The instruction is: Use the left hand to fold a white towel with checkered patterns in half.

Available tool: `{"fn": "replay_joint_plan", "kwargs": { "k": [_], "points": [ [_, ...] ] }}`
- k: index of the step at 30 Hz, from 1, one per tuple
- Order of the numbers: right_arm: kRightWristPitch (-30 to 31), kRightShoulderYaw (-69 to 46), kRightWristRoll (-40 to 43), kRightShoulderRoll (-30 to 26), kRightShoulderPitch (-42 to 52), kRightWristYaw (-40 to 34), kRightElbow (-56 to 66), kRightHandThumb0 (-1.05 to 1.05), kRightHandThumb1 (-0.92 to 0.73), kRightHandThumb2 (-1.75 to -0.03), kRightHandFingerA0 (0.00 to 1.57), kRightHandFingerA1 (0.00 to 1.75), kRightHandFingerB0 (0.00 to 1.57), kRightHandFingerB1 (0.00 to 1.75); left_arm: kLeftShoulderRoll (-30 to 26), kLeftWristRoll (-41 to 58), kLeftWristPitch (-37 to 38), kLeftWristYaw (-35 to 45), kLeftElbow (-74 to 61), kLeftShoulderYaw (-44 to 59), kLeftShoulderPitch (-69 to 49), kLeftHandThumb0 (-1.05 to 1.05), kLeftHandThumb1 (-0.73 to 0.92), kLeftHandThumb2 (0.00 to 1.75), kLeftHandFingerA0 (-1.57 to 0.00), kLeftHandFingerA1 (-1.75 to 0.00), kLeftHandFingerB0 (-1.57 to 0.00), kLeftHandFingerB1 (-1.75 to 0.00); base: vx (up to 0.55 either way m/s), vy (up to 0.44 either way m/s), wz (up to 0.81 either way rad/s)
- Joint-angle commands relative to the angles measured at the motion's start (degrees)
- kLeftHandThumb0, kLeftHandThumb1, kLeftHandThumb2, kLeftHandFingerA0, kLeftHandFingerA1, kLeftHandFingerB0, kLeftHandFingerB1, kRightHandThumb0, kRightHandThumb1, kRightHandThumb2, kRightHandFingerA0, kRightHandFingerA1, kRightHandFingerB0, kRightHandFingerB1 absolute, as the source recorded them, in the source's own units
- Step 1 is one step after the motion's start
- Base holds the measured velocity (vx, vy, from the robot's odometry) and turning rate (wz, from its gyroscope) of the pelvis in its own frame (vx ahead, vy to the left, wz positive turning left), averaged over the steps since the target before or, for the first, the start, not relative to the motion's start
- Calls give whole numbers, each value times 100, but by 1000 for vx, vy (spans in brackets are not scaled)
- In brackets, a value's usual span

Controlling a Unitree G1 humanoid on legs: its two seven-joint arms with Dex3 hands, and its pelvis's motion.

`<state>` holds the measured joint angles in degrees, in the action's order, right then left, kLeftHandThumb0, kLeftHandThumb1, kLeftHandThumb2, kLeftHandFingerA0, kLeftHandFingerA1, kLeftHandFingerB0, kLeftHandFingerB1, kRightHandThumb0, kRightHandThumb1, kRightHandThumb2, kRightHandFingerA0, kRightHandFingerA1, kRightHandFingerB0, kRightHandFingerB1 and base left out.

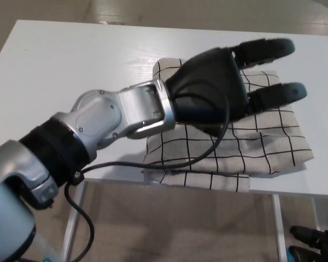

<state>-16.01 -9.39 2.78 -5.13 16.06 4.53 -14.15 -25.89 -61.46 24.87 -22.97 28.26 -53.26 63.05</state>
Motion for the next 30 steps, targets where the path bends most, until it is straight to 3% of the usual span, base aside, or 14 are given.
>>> {"fn": "replay_joint_plan", "kwargs": {
  "k": [1, 8, 9, 10, 17, 18, 19, 20, 22, 23, 24, 26, 27, 30],
  "points": [
    [-63, 69, -136, -237, 43, 150, -140, -26, -63, -59, 56, 57, 76, 50, -67, 2037, -1329, 4977, -1104, 411, -833, -85, 46, 91, 0, 0, 0, -16, 0, 0, 0],
    [-20, 108, -216, -218, 117, 83, -59, -26, -63, -59, 56, 57, 76, 50, -364, 2451, -1415, 5043, -1638, 956, -640, -84, 46, 91, 0, -1, 0, -16, 0, 0, 0],
    [-17, 95, -158, -219, 142, 133, -62, -26, -63, -59, 56, 58, 77, 50, -480, 2594, -1362, 4916, -1809, 1101, -655, -94, 59, 64, 0, -8, 0, -25, 0, 0, 0],
    [-21, 77, -72, -230, 189, 223, -70, -27, -63, -59, 56, 58, 77, 50, -695, 2887, -1235, 4683, -2112, 1383, -705, -82, 46, 90, 0, -5, 0, -20, 0, 0, 0],
    [-96, 26, -10, -199, 303, 232, -190, -30, -63, -59, 54, 59, 76, 51, -1649, 4507, -1134, 4279, -3722, 2773, -1427, -78, 46, 90, -4, -13, -4, -30, 0, 0, 0],
    [18, 6, 61, -188, 334, 263, -127, -30, -63, -59, 53, 59, 76, 51, -1822, 4695, -1152, 4294, -4005, 2971, -1593, -88, 60, 59, -2, -25, -7, -29, 0, 0, 0],
    [18, 6, 61, -188, 334, 263, -127, -30, -63, -59, 53, 59, 76, 51, -1822, 4695, -1152, 4294, -4005, 2971, -1593, -88, 60, 59, -2, -25, -7, -29, 0, 0, 0],
    [114, -34, 136, -202, 370, 301, -56, -31, -63, -59, 52, 57, 76, 51, -2114, 5120, -1182, 4303, -4457, 3311, -1929, -82, 48, 81, -6, -25, -8, -37, 0, 0, 0],
    [192, -79, 176, -250, 406, 330, 16, -31, -63, -59, 52, 56, 76, 51, -2448, 5627, -1179, 4285, -4949, 3701, -2368, -79, 48, 81, -6, -27, -11, -38, 0, 0, 0],
    [291, -116, 191, -278, 453, 319, 114, -31, -63, -59, 51, 56, 76, 51, -2731, 6037, -1139, 4254, -5380, 4061, -2890, -36, 25, 87, 0, -50, 0, -46, 0, 0, 0],
    [313, -123, 193, -283, 464, 315, 136, -31, -63, -59, 51, 56, 76, 51, -2790, 6125, -1136, 4253, -5480, 4147, -3016, -36, 25, 87, 0, -50, 0, -46, 0, 0, 0],
    [373, -157, 175, -300, 431, 261, 149, -31, -63, -59, 51, 56, 75, 52, -2930, 6383, -1071, 4243, -5668, 4358, -3378, -35, 27, 88, 0, -49, 0, -46, 0, 0, 0],
    [512, -279, 245, -313, 387, 171, 205, -32, -63, -59, 50, 56, 75, 53, -3185, 6894, -788, 4222, -5956, 4813, -4257, -66, 45, 73, -11, -37, -20, -39, 0, 0, 0],
    [440, -486, 360, -355, 345, 90, 209, -29, -62, -59, 49, 57, 74, 54, -3467, 7703, -290, 4460, -6024, 5402, -5354, -60, 57, 57, -23, -31, -28, -30, 0, 0, 0]
  ]
}}
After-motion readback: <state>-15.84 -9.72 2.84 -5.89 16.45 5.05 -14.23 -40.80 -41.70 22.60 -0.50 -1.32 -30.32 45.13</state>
